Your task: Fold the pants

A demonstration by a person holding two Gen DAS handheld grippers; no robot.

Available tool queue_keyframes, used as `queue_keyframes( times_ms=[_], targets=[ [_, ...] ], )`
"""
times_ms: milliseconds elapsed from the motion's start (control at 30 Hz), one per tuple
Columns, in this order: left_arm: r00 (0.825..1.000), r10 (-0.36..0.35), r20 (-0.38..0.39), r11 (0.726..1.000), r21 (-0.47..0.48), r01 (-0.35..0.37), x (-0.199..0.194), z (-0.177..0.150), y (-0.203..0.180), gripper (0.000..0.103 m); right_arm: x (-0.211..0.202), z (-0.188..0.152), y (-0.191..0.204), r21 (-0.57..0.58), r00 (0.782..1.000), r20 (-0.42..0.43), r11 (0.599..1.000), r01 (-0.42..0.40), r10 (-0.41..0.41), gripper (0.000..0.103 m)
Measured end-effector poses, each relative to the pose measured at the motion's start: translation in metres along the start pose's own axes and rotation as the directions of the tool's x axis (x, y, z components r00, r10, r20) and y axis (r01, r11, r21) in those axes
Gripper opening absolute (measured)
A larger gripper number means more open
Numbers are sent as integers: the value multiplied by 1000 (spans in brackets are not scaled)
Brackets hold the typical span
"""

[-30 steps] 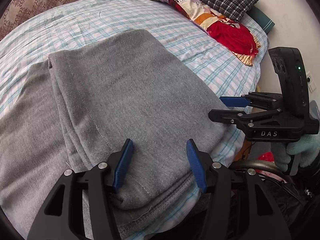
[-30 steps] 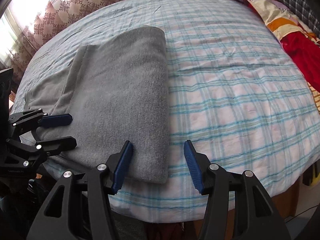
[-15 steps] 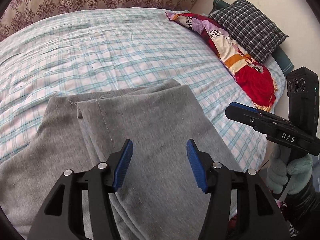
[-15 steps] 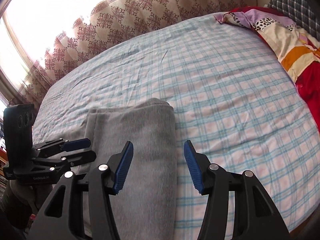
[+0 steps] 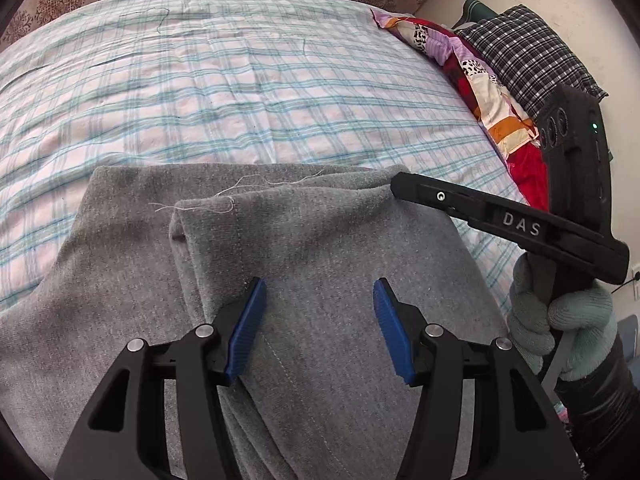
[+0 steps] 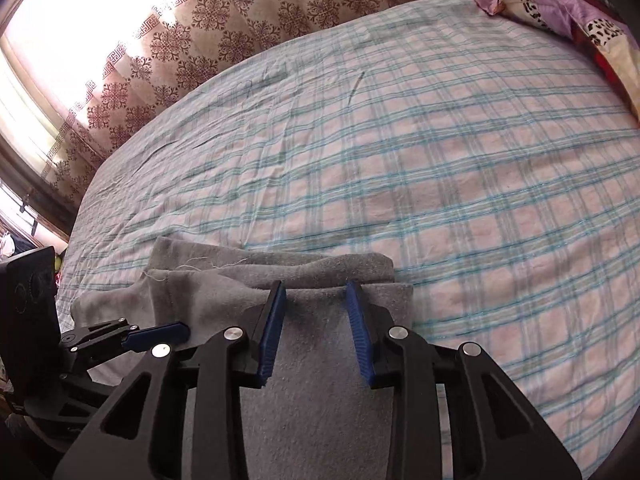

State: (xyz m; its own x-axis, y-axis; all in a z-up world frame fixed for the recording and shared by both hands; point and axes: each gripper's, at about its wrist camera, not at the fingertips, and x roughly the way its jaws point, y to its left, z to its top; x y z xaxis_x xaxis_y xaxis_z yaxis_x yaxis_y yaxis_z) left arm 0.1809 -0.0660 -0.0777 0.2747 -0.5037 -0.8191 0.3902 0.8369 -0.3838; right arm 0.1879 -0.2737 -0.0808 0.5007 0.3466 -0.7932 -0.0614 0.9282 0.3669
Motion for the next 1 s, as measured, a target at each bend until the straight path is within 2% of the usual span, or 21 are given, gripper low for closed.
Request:
queue_keyframes(
  times_ms=[167, 267, 333, 433, 533, 600, 667, 833, 1000],
  targets=[
    [1000, 11, -2, 1000, 18, -11, 3, -1, -1, 58, 7, 3, 2, -18, 1000, -3, 999, 29, -29, 28],
    [1000, 13, -7, 1000, 18, -13, 3, 1, -1, 58, 3, 3, -2, 6, 1000, 0, 1000, -3, 3, 28],
    [1000, 17, -9, 1000, 19, -17, 2, 2, -2, 58, -12, 2, -7, 38, 999, 22, 998, -43, 42, 28],
    [1000, 25, -10, 1000, 15, -24, -2, 3, -5, 59, -43, -6, -13, 39, 997, 63, 999, -38, 35, 31],
    [1000, 31, -2, 999, 14, -31, -8, 5, -9, 64, -69, -25, -28, 59, 998, 61, 998, -16, 12, 32],
    [999, 36, 6, 999, 19, -36, -13, 6, -13, 64, -81, -43, -39, 84, 999, 40, 996, -6, 2, 42],
    [999, 33, 8, 999, 27, -34, -16, 7, -20, 65, -89, -64, -48, 113, 1000, 17, 994, 0, -2, 47],
    [999, 36, -15, 997, 64, -34, -18, 9, -42, 73, -97, -106, -54, 160, 998, -40, 986, -40, 47, 47],
    [998, 45, -41, 993, 107, -40, -13, 13, -66, 75, -98, -132, -48, 177, 990, -75, 979, -102, 117, 47]
  ],
)
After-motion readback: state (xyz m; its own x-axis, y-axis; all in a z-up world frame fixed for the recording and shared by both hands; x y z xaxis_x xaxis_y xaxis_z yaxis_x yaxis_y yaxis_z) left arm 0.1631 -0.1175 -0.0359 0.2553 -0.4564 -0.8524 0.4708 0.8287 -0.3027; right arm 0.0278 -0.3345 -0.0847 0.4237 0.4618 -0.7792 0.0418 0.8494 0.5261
